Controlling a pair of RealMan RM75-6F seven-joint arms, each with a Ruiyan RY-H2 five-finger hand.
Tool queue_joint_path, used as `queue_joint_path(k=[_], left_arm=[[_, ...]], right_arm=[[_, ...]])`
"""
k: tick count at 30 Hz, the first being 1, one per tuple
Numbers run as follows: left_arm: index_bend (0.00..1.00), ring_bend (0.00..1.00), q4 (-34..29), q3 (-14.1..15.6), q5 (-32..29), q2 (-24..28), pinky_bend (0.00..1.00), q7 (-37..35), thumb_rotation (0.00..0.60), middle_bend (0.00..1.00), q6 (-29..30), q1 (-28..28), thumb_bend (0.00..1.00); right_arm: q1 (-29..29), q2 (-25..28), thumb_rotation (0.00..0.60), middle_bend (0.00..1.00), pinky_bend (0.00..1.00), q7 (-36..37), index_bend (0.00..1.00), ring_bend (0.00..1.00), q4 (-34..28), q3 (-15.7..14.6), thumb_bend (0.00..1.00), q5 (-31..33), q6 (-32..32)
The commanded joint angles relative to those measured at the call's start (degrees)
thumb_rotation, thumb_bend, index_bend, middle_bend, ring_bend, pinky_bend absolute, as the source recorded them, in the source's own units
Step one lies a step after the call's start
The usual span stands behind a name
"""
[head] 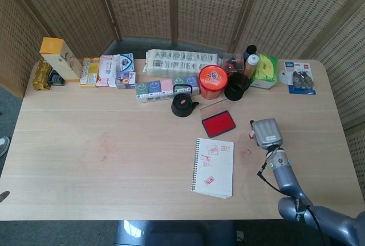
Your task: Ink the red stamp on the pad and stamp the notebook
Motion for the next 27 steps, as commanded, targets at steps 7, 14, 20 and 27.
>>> queue_joint_path(k=[7,14,20,27], left_arm=[[0.00,0.00,0.1,-0.1,-0.3,-0.1,0.04,0.0,0.600,0.00,-0.3,-0.1,0.03],[0.00,0.00,0.1,-0.1,-0.3,0.0,0.04,-0.1,0.600,0.00,-0.2,0.0,0.03],[0.00,0.00,0.1,0.0,-0.1,-0.1,0.04,0.1,0.600,0.00,-0.1,0.0,0.03],[0.00,0.00,0.1,-0.1,-0.1,-0.1,0.04,0.1,0.600,0.00,-0.1,0.0,0.03]], right_arm=[[0.3,-2.9,0.600,0.93,1.00,0.3,0.57,1.00,4.4,0.1,0.47,2.3,-0.8],[0.1,-3.2,0.600,0.92,1.00,1.2,0.52,1.00,5.1,-0.2,0.43,2.2,-1.1],[0.0,-2.8,0.600,0.92,1.00,2.1,0.46,1.00,4.7,-0.4,0.41,1.9,-1.4],[0.0,-2.4,0.600,0.92,1.00,2.8,0.42,1.00,4.2,-0.5,0.41,1.7,-1.8]])
